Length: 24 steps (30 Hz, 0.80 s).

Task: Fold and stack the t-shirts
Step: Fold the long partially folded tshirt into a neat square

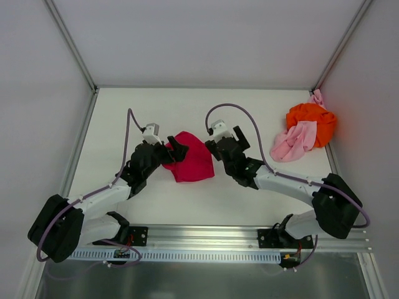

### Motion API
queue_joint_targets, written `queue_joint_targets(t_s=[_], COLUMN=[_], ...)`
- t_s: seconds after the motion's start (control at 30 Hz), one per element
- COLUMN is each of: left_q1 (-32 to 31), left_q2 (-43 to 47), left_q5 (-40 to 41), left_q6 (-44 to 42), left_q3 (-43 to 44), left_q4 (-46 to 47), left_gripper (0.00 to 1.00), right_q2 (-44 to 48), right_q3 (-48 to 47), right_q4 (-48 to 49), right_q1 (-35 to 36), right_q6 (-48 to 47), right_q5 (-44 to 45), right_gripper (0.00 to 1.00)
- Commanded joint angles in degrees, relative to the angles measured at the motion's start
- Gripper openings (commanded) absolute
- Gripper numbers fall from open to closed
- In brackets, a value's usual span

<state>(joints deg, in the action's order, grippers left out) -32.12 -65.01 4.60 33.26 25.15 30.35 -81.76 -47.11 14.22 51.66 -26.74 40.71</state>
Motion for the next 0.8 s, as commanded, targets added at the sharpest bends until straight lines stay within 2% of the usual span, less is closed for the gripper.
queue_joint_targets(t_s=[0.0,0.27,0.4,0.53,0.67,0.77], left_q1=[1.18,1.97,2.24,3.64,7.58,9.26], left_q2=[0.06,3.14,0.16,-8.08,-17.67,-23.83], left_q5=[-6.87,-15.13,-20.85,-27.0,-33.33,-34.13], left_q6=[-0.65,-3.02,-1.62,0.66,7.06,10.33], left_q3=[0.26,2.62,3.07,4.38,4.74,4.04], left_q4=[11.21,12.19,17.71,23.51,32.19,37.4], left_gripper=[0.99,0.99,0.99,0.99,0.99,0.99], right_q2=[6.6,10.74,10.92,10.74,11.61,13.37], right_q3=[1.49,4.92,5.28,5.71,6.68,7.91], right_q4=[3.45,1.78,0.81,0.11,0.2,0.2], right_q1=[-0.15,-0.86,-0.86,-0.86,-1.12,-1.21], right_q6=[4.5,7.49,8.28,8.81,9.16,9.51], right_q5=[11.48,9.83,9.13,9.12,10.53,10.1], right_gripper=[0.88,0.88,0.88,0.88,0.88,0.88])
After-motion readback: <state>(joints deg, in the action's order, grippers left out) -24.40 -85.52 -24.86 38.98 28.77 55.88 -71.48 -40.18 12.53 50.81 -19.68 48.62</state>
